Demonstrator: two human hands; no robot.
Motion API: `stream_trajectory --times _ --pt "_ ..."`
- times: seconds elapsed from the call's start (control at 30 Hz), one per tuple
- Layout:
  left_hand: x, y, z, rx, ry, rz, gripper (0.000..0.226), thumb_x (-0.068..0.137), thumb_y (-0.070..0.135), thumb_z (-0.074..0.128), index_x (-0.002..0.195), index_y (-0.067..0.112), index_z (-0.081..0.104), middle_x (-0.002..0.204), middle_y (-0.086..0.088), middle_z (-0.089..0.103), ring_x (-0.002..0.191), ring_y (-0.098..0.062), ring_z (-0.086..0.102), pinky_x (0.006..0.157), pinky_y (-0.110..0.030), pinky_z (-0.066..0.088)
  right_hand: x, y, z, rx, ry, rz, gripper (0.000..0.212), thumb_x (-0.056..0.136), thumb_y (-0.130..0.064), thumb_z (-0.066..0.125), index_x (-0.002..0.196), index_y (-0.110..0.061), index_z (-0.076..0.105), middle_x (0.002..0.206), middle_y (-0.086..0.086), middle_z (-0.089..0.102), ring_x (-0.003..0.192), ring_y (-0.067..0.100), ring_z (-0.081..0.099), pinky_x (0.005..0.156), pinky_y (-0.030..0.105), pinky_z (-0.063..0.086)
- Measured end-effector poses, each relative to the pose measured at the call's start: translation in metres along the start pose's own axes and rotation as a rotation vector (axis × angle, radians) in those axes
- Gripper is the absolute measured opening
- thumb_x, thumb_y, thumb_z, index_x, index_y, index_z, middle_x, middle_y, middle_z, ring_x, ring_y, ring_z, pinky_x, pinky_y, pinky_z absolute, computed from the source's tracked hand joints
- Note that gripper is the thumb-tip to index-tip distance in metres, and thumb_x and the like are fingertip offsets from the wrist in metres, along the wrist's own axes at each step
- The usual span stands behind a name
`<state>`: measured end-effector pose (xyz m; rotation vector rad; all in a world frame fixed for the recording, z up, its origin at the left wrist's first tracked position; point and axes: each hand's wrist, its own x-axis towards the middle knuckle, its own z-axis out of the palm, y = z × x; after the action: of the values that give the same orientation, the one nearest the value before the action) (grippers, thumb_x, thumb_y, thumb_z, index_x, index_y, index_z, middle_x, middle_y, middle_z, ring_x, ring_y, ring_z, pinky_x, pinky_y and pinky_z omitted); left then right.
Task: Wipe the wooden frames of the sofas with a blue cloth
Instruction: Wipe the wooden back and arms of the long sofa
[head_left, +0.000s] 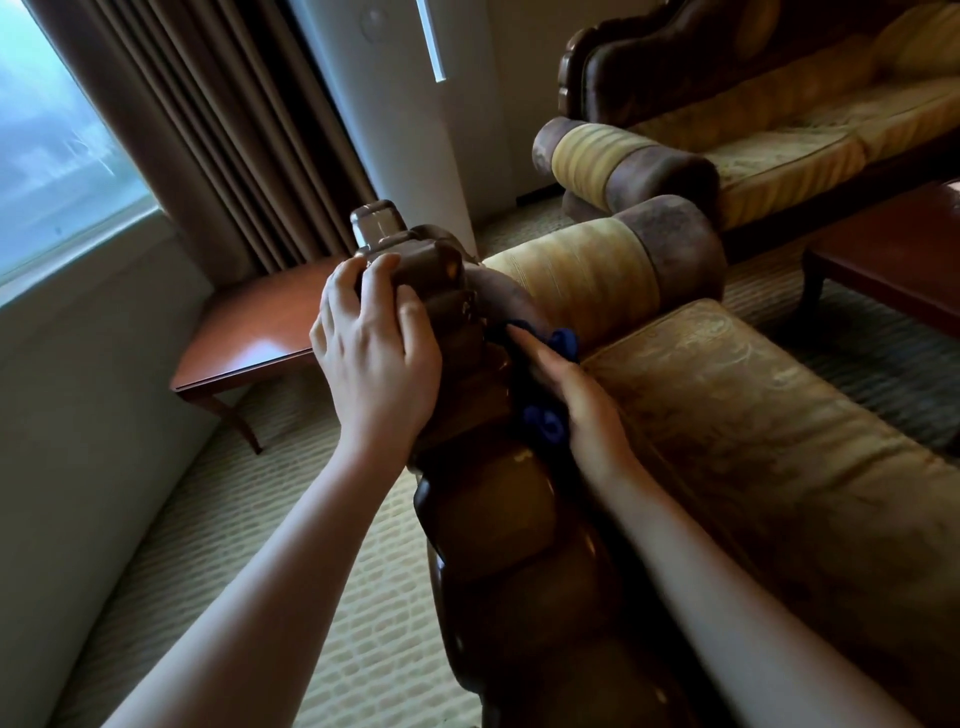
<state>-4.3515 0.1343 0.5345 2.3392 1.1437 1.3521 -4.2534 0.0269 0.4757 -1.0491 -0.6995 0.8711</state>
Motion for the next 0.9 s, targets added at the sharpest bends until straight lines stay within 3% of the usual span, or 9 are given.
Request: stream_trajectory --times 0.13,0.27,0.4,0.5,0.57,0.67,0.77,0.83,0.9 --pt "0.0 -0.001 0.001 -0.024 0.016 -0.002 0.058 0.086 0.04 0.025 0.133 0.015 0.049 0.137 -0.008 0.046 0.129 -0.023 0.04 0.107 -0.038 0.028 0.007 -0.024 0.013 -0.105 -0.022 -0.181 0.039 0.091 -0.027 0.035 0.126 -0.025 0.053 0.132 -0.009 0.054 0.124 -0.004 0.047 0.107 0.018 0.033" --pt "-0.001 -0.001 0.001 -0.028 0.018 0.003 0.058 0.087 0.038 0.025 0.136 0.015 0.046 0.139 -0.008 0.045 0.131 -0.021 0.039 0.108 -0.038 0.027 0.037 -0.045 0.035 -0.165 -0.093 -0.264 0.037 0.099 -0.018 0.034 0.132 -0.013 0.052 0.125 -0.008 0.055 0.113 -0.011 0.05 0.099 0.008 0.034" --pt "-0.001 0.0 0.001 -0.022 0.019 0.005 0.06 0.086 0.039 0.024 0.137 0.016 0.045 0.14 -0.006 0.045 0.131 -0.02 0.039 0.109 -0.039 0.028 0.082 -0.053 0.052 -0.364 -0.09 -0.226 0.037 0.101 -0.03 0.037 0.129 -0.016 0.057 0.13 -0.002 0.058 0.122 0.005 0.05 0.11 0.027 0.033" --pt "-0.001 -0.001 0.002 -0.028 0.03 0.002 0.06 0.086 0.039 0.024 0.137 0.015 0.046 0.139 -0.007 0.045 0.131 -0.021 0.04 0.108 -0.039 0.028 0.114 -0.037 0.036 -0.27 -0.088 -0.043 0.043 0.1 -0.038 0.035 0.131 -0.016 0.055 0.129 0.002 0.059 0.107 0.004 0.059 0.095 0.017 0.045" --pt "0.001 -0.002 0.002 -0.033 0.027 0.002 0.059 0.086 0.039 0.024 0.136 0.016 0.046 0.139 -0.006 0.045 0.13 -0.021 0.04 0.108 -0.039 0.028 0.12 -0.03 0.029 -0.309 -0.076 0.012 0.047 0.097 -0.051 0.032 0.128 -0.026 0.058 0.124 -0.006 0.062 0.107 0.002 0.059 0.101 0.021 0.043" --pt "0.001 -0.002 0.001 -0.034 0.027 0.001 0.059 0.086 0.039 0.024 0.136 0.017 0.047 0.138 -0.005 0.046 0.13 -0.02 0.04 0.107 -0.039 0.028 0.11 -0.021 0.024 -0.234 -0.02 0.04 0.048 0.102 -0.041 0.025 0.132 -0.015 0.052 0.11 0.0 0.064 0.097 0.003 0.062 0.088 0.014 0.046" --pt "0.001 -0.002 0.001 -0.04 0.021 -0.003 0.059 0.086 0.04 0.024 0.135 0.017 0.047 0.138 -0.006 0.045 0.13 -0.021 0.039 0.107 -0.041 0.029 0.085 0.003 0.007 -0.081 0.014 0.188 0.05 0.102 -0.041 0.02 0.121 -0.013 0.057 0.125 0.019 0.058 0.114 0.033 0.056 0.08 0.021 0.049" --pt "0.001 -0.002 0.001 -0.043 0.022 -0.002 0.059 0.086 0.04 0.024 0.135 0.016 0.047 0.138 -0.007 0.045 0.13 -0.022 0.04 0.107 -0.042 0.029 0.068 0.009 0.002 -0.105 0.032 0.27 0.053 0.101 -0.047 0.022 0.124 -0.015 0.057 0.115 0.011 0.065 0.108 0.028 0.06 0.088 0.028 0.048" --pt "0.001 -0.002 0.001 -0.045 0.018 -0.001 0.06 0.086 0.041 0.023 0.134 0.016 0.047 0.138 -0.007 0.045 0.13 -0.022 0.039 0.107 -0.043 0.029 0.056 0.002 0.0 -0.18 0.042 0.281 0.05 0.102 -0.044 0.024 0.126 -0.016 0.058 0.103 -0.001 0.065 0.094 0.013 0.061 0.08 0.019 0.045"
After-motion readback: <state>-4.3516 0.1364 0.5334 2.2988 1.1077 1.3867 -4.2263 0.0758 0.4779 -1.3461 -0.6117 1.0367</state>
